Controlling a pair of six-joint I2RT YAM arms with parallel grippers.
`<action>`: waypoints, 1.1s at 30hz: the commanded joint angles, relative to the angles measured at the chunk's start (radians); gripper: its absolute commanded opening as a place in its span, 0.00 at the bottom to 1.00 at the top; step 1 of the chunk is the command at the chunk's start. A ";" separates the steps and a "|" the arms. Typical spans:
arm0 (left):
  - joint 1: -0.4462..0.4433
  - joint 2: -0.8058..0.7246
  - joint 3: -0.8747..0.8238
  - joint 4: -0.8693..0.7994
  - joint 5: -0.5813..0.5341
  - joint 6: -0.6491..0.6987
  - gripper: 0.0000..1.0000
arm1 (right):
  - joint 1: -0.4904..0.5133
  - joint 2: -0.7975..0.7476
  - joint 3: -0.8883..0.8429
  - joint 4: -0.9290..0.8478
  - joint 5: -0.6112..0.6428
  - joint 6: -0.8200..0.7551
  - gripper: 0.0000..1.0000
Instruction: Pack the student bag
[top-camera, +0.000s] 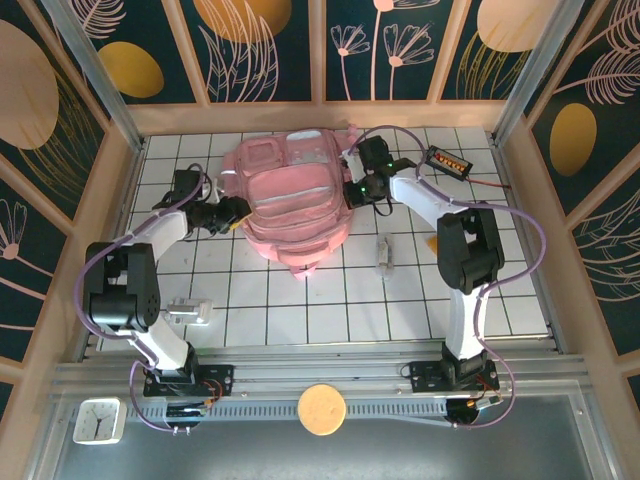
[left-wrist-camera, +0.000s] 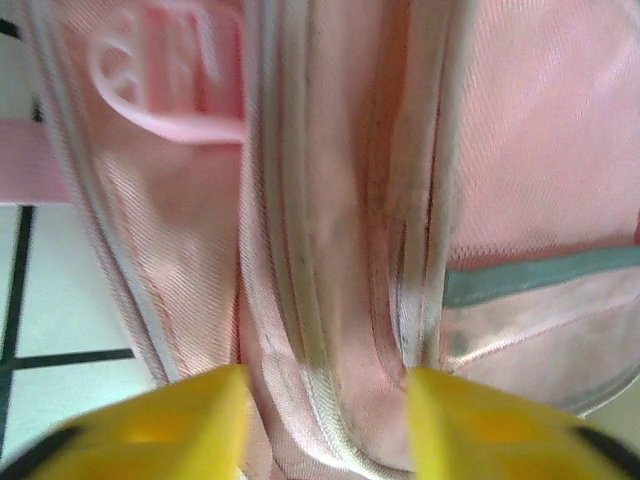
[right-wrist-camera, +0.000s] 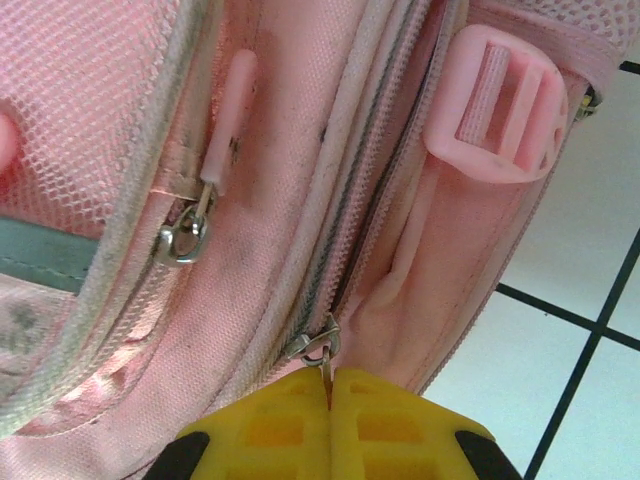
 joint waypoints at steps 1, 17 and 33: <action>0.014 -0.088 -0.054 0.083 0.034 -0.102 0.99 | 0.034 -0.027 -0.046 0.001 -0.057 0.053 0.00; -0.267 -0.260 -0.329 0.366 -0.018 -0.549 0.99 | 0.252 -0.164 -0.205 0.136 -0.205 0.299 0.00; -0.226 -0.039 -0.608 0.618 -0.141 -0.640 0.39 | 0.143 -0.161 -0.209 -0.030 0.056 -0.196 0.00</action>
